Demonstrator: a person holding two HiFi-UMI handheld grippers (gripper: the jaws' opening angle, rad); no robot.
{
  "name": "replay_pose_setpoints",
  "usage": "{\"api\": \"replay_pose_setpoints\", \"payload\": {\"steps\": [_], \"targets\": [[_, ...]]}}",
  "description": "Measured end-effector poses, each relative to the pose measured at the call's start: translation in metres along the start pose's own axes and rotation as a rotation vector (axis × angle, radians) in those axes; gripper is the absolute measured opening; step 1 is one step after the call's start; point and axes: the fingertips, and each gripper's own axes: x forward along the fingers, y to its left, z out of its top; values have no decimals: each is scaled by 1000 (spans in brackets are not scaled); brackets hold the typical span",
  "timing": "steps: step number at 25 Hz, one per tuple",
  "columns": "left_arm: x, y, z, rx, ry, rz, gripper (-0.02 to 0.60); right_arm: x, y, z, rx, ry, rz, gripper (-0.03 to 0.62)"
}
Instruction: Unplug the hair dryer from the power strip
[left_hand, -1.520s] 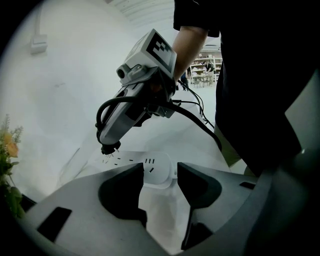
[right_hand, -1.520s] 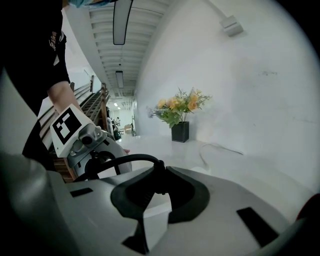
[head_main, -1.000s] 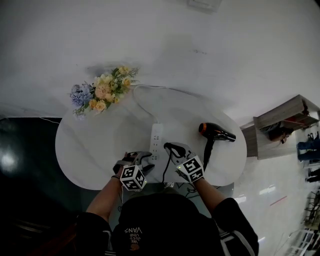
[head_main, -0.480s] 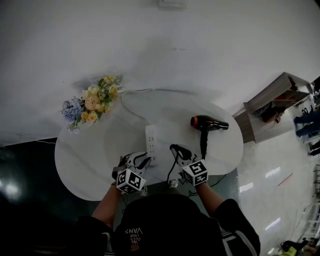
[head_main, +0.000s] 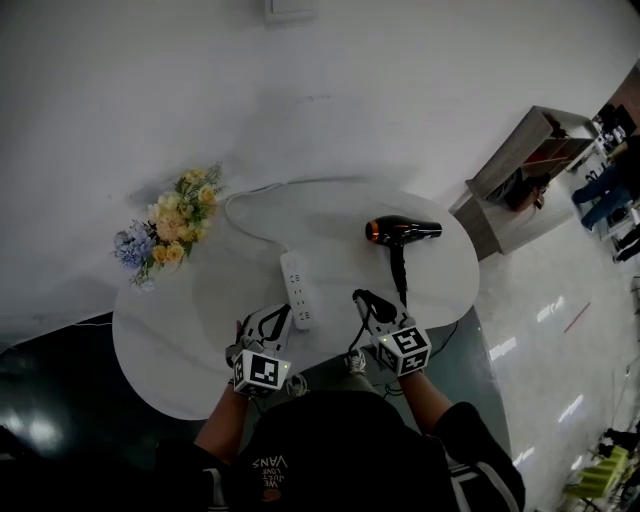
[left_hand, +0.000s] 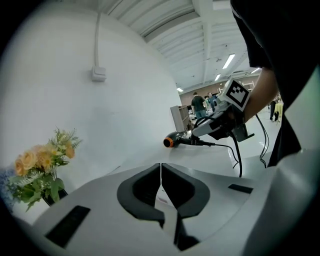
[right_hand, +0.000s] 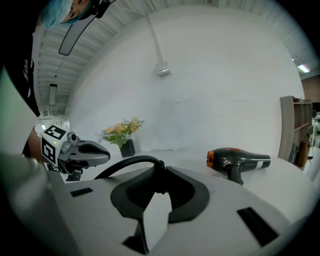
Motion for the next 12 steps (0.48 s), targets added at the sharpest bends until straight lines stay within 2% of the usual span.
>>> {"api": "replay_pose_setpoints", "payload": {"steps": [12], "targets": [[-41, 11, 37, -61, -150, 53, 18, -53, 10, 8, 84, -75, -135, 72]]}}
